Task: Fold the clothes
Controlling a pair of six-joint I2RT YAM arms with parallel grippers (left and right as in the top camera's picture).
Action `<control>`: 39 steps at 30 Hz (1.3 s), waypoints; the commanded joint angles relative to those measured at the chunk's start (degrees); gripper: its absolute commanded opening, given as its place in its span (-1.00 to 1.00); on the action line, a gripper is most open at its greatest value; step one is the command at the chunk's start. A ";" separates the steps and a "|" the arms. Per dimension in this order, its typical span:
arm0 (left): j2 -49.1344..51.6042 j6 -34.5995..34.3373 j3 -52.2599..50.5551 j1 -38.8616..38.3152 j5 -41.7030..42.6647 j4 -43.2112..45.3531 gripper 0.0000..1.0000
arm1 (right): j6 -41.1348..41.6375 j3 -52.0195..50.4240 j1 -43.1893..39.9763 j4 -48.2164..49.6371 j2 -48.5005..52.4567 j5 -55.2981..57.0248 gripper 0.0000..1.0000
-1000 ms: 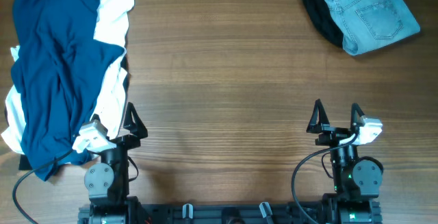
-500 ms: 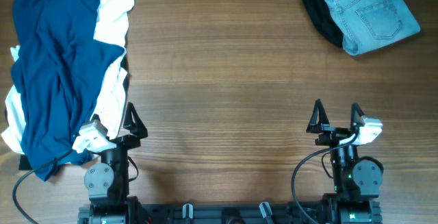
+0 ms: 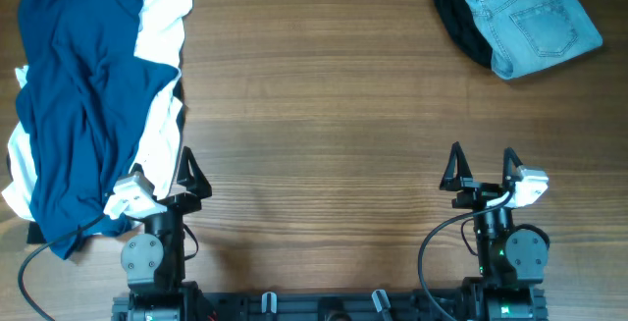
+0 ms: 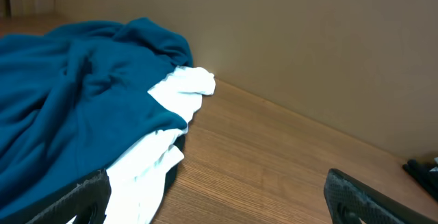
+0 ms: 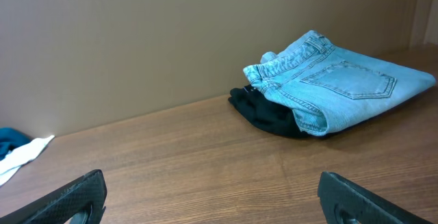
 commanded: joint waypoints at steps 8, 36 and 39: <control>-0.46 1.11 -0.24 -0.11 0.76 0.11 1.00 | -0.26 -0.04 0.28 3.87 -0.31 3.21 0.99; 34.67 7.23 33.51 -0.09 2.47 -14.38 1.00 | -11.89 39.60 0.31 12.37 56.87 -10.80 0.99; 44.52 9.11 43.08 0.00 2.45 -20.96 1.00 | -12.66 50.77 0.31 5.49 66.36 -15.50 0.99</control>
